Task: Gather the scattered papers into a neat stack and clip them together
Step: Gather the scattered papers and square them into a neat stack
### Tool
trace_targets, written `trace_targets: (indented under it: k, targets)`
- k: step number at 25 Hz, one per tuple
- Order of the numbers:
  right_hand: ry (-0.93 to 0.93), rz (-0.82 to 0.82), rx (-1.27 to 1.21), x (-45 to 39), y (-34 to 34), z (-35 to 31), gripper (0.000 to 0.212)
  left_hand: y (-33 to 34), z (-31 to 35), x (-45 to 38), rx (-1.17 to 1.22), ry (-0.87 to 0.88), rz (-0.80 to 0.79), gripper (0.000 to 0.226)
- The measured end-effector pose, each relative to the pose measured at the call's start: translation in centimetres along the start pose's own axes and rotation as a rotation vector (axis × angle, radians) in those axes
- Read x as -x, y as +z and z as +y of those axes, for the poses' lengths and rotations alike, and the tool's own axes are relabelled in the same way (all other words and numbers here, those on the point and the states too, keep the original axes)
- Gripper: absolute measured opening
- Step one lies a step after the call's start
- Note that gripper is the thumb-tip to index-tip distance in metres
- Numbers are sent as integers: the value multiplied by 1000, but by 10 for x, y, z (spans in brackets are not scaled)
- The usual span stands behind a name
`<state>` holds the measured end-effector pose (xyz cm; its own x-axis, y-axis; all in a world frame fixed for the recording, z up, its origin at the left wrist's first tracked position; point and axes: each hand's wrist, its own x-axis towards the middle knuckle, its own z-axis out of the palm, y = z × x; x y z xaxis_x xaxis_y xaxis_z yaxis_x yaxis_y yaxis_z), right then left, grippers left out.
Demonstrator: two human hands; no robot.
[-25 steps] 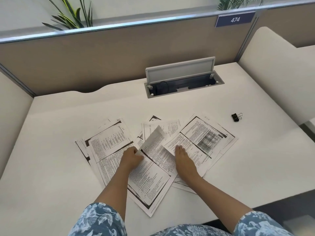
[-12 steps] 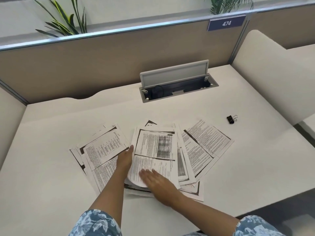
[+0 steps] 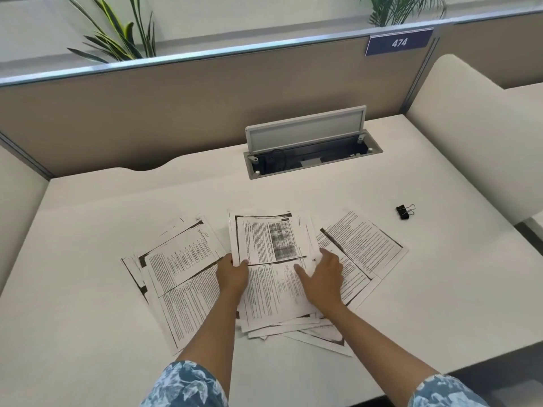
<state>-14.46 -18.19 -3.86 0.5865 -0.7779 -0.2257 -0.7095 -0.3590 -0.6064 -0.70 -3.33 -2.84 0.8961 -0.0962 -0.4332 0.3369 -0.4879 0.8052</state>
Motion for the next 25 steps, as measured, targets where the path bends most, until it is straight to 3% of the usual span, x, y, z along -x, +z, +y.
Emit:
trace_targets:
  k: [6, 11, 13, 17, 19, 22, 25]
  targets:
    - [262, -85, -294, -33, -6, -9, 79, 17, 0, 9, 55, -10, -2, 31]
    - [130, -126, -293, -40, -7, -4, 59, 21, -3, 6, 70, -4, -13, 23]
    - [65, -105, -292, -39, -9, -4, 50, 17, 0, 6, 10, 10, 82, 15]
    - [17, -41, -372, -42, -20, 1, 49, -12, -4, -10, -236, -68, 453, 43]
    - [-7, -39, -422, -45, -24, 7, 43, -38, -10, -21, -253, -167, 552, 60]
    - [-2, -43, -475, -51, -27, 15, 40, -75, -19, -34, -274, -287, 582, 91]
    - [34, -99, -527, -53, -24, 21, 39, -99, -28, -40, -279, -421, 510, 127]
